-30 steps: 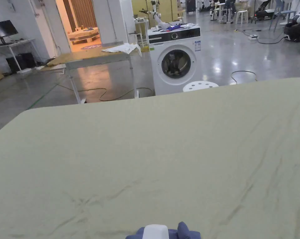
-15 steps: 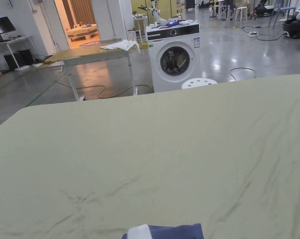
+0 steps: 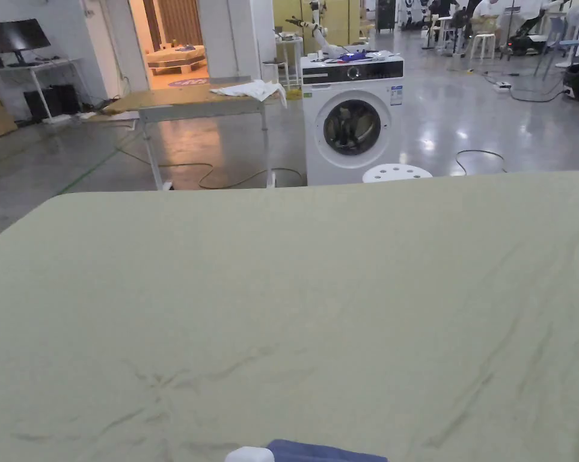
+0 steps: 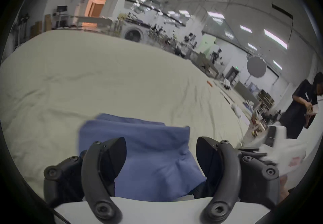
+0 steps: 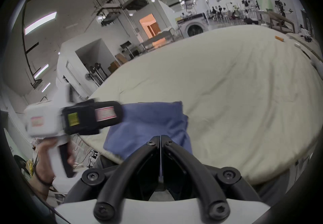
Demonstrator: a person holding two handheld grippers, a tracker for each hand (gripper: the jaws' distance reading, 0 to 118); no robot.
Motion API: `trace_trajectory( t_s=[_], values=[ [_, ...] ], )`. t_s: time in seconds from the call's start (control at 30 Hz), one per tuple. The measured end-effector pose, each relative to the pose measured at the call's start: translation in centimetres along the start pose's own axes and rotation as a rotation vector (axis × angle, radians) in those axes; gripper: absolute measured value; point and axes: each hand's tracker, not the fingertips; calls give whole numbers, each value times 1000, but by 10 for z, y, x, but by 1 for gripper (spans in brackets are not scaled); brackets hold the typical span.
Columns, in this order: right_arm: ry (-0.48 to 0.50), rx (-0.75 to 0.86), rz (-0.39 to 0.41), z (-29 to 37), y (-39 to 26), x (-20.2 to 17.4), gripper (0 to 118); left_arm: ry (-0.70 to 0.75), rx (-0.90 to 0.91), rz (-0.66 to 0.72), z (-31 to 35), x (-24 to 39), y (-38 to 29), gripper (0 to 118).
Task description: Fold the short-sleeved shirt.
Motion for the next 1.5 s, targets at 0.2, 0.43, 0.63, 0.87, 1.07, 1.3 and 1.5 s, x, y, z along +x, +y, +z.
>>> trace_trajectory(
  t_s=[0.2,0.43,0.63,0.87,1.07,1.3,1.5],
  values=[
    [-47,-224,55,-81,18,13,0,103,-15,81,41,-57,3,85],
    [-24,-258,3,-91,15,30,0,-35,-64,268,26,-107,-6,87],
    [-9,-253,-50,-90,14,34,0,-164,-187,473,-21,-119,-15,81],
    [-15,-231,-56,-89,9,34,0,-168,-140,626,-37,-119,-34,21],
    [-20,-177,-140,-71,14,23,0,-168,-112,596,-24,-115,-12,19],
    [117,-7,-158,-17,39,21,0,-12,50,564,79,-201,56,18],
    [127,-38,-164,6,25,40,0,444,6,485,181,-332,99,18]
  ],
)
